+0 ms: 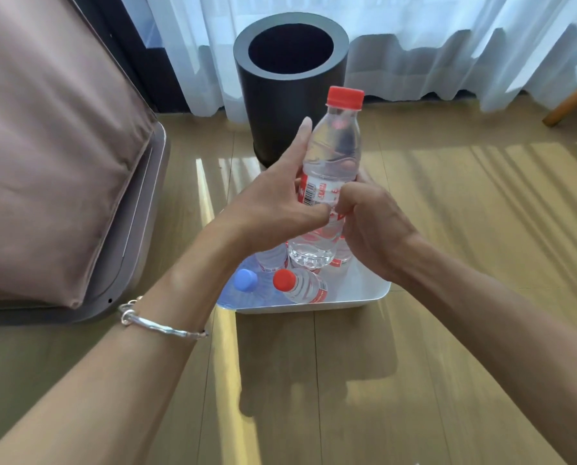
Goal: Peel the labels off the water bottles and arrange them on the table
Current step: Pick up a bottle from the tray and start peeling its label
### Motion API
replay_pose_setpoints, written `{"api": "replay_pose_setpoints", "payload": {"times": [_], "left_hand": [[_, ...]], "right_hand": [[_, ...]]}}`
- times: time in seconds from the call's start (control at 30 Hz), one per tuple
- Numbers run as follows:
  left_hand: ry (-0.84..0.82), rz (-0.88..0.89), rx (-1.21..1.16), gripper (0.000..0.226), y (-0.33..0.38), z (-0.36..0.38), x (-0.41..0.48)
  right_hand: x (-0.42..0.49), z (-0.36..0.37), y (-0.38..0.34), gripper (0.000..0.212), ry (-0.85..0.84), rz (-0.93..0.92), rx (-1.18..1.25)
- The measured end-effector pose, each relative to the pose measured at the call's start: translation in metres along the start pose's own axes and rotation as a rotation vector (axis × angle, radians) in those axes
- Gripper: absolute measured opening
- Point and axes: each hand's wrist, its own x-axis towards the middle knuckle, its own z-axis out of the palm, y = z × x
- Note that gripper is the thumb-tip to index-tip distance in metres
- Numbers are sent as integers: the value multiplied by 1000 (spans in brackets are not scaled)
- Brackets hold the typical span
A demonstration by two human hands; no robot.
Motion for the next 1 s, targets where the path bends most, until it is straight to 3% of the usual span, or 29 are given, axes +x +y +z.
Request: {"api": "replay_pose_setpoints", "payload": {"times": [0.13, 0.27, 0.43, 0.63, 0.73, 0.9, 1.0], "left_hand": [[62, -21, 67, 112, -1, 6, 0], [125, -6, 102, 99, -2, 12, 1], [69, 26, 16, 100, 2, 4, 3], [145, 92, 21, 67, 6, 7, 2], [189, 90, 31, 72, 3, 8, 4], [17, 27, 13, 95, 7, 0, 2], [-43, 4, 15, 97, 4, -4, 4]], "right_hand": [[-4, -3, -3, 65, -60, 1, -20], [-4, -5, -5, 60, -76, -4, -40], [-1, -10, -4, 61, -91, -13, -88], [-1, -8, -4, 63, -96, -37, -134], [-2, -7, -6, 64, -94, -39, -180], [-4, -11, -8, 66, -113, -65, -230], [-5, -13, -9, 36, -122, -109, -316]]}}
